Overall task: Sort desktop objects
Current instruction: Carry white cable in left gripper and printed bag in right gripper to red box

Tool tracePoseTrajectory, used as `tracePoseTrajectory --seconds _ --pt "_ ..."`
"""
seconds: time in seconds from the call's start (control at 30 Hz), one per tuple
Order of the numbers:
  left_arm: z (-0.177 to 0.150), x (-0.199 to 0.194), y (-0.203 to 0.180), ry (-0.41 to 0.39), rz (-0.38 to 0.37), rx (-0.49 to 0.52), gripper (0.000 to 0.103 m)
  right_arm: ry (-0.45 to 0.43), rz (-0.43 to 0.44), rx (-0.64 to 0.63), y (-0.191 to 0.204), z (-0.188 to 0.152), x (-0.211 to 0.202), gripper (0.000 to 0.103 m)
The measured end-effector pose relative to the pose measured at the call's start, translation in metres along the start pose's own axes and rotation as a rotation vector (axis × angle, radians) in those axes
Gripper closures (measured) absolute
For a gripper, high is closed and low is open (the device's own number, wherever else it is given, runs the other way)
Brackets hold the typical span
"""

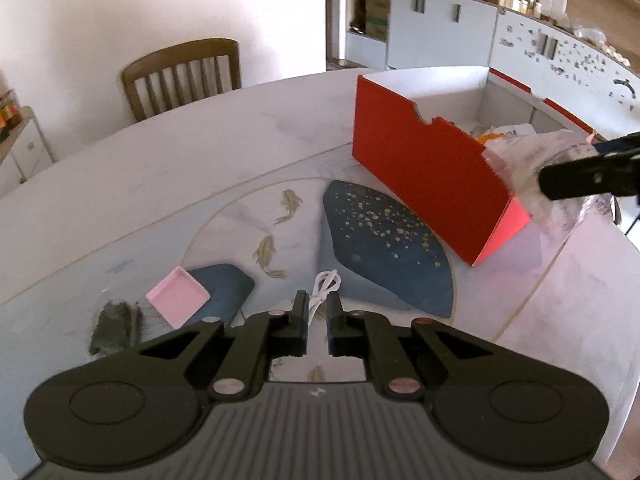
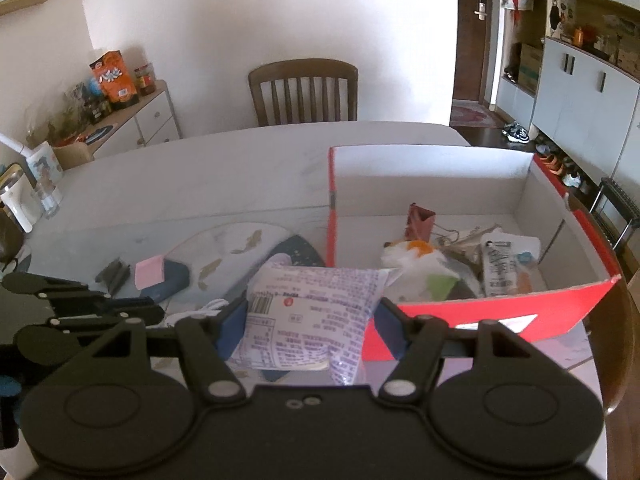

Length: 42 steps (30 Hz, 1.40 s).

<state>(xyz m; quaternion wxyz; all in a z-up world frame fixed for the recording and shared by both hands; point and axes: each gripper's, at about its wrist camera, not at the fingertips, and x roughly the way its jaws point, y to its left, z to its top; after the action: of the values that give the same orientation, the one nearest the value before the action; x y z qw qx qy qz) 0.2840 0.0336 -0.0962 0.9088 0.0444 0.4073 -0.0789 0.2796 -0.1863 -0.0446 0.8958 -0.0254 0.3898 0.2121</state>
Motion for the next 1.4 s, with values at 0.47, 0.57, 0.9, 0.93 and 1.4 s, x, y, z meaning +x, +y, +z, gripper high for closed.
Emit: tracePoseTrajectory --seconds 0.47,0.57,0.9,0.93,1.4 --pt "-0.011 0.043 0.014 0.078 -0.036 0.051 0.062 0.003 -0.014 0.041 -0.02 -0.004 -0.008 0.035" --pt "-0.011 0.049 0.011 0.083 -0.037 0.068 0.049 0.002 -0.021 0.044 -0.022 -0.005 -0.01 0.035" --pt "-0.009 0.058 0.01 0.094 -0.032 0.05 0.059 -0.004 -0.044 0.059 -0.031 -0.007 -0.018 0.035" --pt "-0.008 0.058 0.01 0.095 -0.034 0.047 0.067 -0.005 -0.045 0.059 -0.032 -0.007 -0.018 0.035" --pt "-0.003 0.047 -0.009 0.088 -0.035 -0.011 0.085 -0.029 -0.059 0.061 -0.054 0.003 -0.021 0.035"
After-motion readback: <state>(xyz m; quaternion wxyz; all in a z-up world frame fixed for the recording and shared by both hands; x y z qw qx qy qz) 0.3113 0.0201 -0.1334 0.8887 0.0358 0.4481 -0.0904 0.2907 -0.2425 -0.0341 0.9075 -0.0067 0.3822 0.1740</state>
